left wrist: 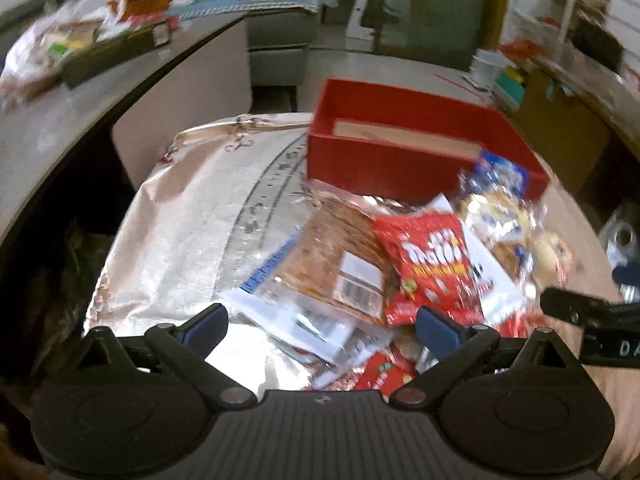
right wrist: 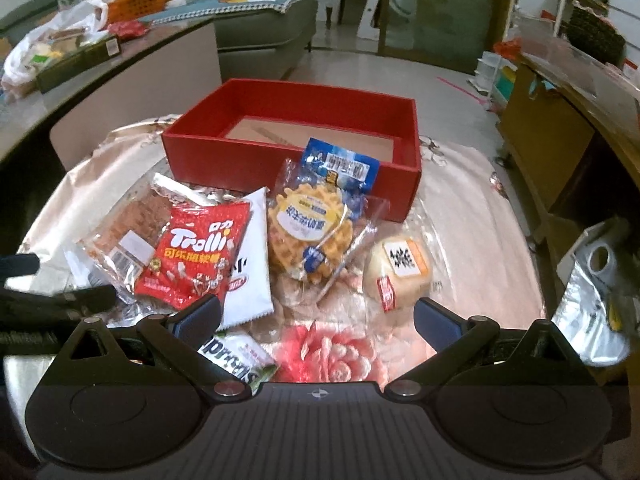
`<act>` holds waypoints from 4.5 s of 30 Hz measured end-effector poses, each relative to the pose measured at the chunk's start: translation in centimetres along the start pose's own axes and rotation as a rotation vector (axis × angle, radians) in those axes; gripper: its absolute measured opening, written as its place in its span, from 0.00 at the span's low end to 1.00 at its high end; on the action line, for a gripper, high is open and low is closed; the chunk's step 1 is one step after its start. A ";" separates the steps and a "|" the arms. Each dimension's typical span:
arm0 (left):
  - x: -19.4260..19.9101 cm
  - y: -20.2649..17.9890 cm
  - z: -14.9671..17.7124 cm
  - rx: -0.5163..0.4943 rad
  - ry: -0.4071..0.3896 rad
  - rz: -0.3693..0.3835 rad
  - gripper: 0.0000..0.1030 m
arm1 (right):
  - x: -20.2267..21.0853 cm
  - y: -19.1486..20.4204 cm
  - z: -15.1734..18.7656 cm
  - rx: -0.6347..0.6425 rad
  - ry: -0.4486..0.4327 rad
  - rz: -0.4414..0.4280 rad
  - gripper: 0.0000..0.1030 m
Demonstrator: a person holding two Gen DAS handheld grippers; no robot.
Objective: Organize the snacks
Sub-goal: 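Close the right gripper on the red Trolli bag while the left approaches the brown pastry bag, then close the left gripper on the brown pastry bag while the right holds the Trolli bag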
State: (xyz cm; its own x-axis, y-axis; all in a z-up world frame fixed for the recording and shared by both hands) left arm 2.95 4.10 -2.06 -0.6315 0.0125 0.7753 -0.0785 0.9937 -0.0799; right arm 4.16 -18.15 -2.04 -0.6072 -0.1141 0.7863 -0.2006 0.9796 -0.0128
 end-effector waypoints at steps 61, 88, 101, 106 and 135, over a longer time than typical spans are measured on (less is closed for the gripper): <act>-4.0 -0.3 -3.7 -0.128 0.001 -0.038 0.91 | -4.1 1.3 -1.5 0.038 0.198 -0.194 0.72; -8.1 -1.7 -3.6 -0.186 0.093 -0.024 0.66 | -6.6 -2.1 0.2 -0.117 0.259 -0.266 0.90; -5.0 -0.2 -2.6 -0.092 0.098 -0.013 0.43 | -2.3 -7.1 3.8 -0.111 0.274 -0.194 0.74; -3.7 -0.5 -4.1 -0.054 0.111 0.057 0.23 | -1.0 -8.0 3.5 -0.167 0.247 -0.226 0.64; -7.1 -6.2 -3.8 -0.065 0.175 -0.069 0.35 | -2.2 -7.1 5.0 -0.008 0.257 -0.161 0.51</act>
State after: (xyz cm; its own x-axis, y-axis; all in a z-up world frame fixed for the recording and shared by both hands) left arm 10.86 -1.76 -4.71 -0.4823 -0.0424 0.8750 -0.0638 0.9979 0.0132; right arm 3.07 -25.65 -6.80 -0.3535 -0.2231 0.9085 -0.2715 0.9538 0.1285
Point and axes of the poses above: each gripper's, at about its wrist camera, not at the fingertips, and x roughly against the way its jaws point, y to its left, z to its underside, the point moved 1 cm from there along -x, roughly the way its jaws point
